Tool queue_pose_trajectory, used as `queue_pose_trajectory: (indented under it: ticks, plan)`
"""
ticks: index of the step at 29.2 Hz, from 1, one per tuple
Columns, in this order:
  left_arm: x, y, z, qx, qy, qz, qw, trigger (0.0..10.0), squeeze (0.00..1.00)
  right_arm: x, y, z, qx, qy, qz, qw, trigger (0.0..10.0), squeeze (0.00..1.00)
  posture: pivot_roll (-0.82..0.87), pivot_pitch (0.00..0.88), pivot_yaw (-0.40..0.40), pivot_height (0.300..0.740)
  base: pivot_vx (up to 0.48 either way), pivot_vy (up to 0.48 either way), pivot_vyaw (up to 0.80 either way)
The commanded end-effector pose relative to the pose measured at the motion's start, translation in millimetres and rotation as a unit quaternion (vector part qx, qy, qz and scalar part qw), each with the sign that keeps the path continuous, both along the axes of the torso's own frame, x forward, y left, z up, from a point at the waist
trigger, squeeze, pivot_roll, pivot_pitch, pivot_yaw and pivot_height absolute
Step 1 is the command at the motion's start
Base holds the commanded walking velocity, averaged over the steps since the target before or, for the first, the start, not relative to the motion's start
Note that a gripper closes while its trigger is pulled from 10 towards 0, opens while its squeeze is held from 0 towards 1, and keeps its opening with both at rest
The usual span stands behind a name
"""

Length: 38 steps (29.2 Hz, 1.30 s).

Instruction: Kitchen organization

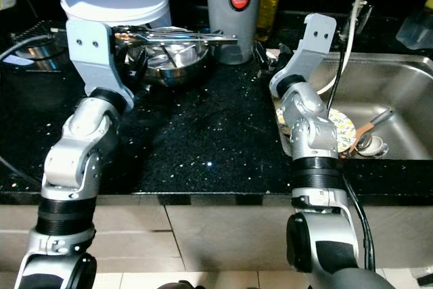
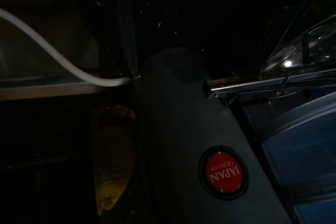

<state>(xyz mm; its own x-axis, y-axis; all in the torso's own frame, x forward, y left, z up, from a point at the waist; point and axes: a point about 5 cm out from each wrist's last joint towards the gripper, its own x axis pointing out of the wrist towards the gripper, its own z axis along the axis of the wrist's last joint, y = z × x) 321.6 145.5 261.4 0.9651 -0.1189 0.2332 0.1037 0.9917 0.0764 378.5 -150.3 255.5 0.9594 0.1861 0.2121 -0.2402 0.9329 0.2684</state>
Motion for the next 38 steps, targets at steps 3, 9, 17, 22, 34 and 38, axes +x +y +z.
queue_pose_trajectory:
  ticks: [3, 9, 17, 22, 34, 38]
  plan:
    - [1.1, -2.6, -0.3, 0.012, 0.002, -0.003, 1.0, 10.0, 0.0, -2.2, -2.1, -0.8, 0.003, 0.004, -0.002, 1.0, 10.0, 0.0, 0.06, 0.043, -0.035, 0.74, 0.0, -0.466, 0.0]
    - [0.9, -1.8, -0.5, 0.008, 0.0, 0.0, 1.0, 10.0, 0.0, -2.8, -1.8, -0.7, 0.005, 0.003, -0.001, 1.0, 10.0, 0.0, 0.06, 0.043, -0.035, 0.74, 0.0, -0.155, 0.0]
    - [1.6, -0.2, 0.6, 0.003, -0.001, 0.002, 1.0, 10.0, 0.0, -3.4, -1.6, -0.1, 0.005, 0.003, 0.0, 1.0, 10.0, 0.0, 0.06, 0.044, -0.037, 0.74, 0.0, 0.0, 0.0]
    - [2.1, 2.6, 1.2, -0.01, 0.001, 0.007, 1.0, 10.0, 0.0, -4.0, -1.0, 0.2, 0.005, 0.002, 0.001, 1.0, 10.0, 0.0, 0.06, 0.044, -0.037, 0.74, 0.0, 0.0, 0.0]
    - [15.4, 56.8, 21.4, 0.008, 0.021, 0.099, 0.995, 10.0, 0.0, -11.6, 7.6, 14.5, -0.051, -0.036, 0.018, 0.998, 10.0, 0.0, 0.06, 0.047, -0.036, 0.74, 0.0, 0.0, 0.0]
    - [17.5, 88.4, 24.2, -0.034, 0.032, 0.136, 0.99, 10.0, 0.0, -15.5, 5.6, 19.2, -0.062, -0.047, 0.014, 0.997, 10.0, 0.0, 0.07, 0.05, -0.042, 0.74, 0.0, 0.0, 0.0]
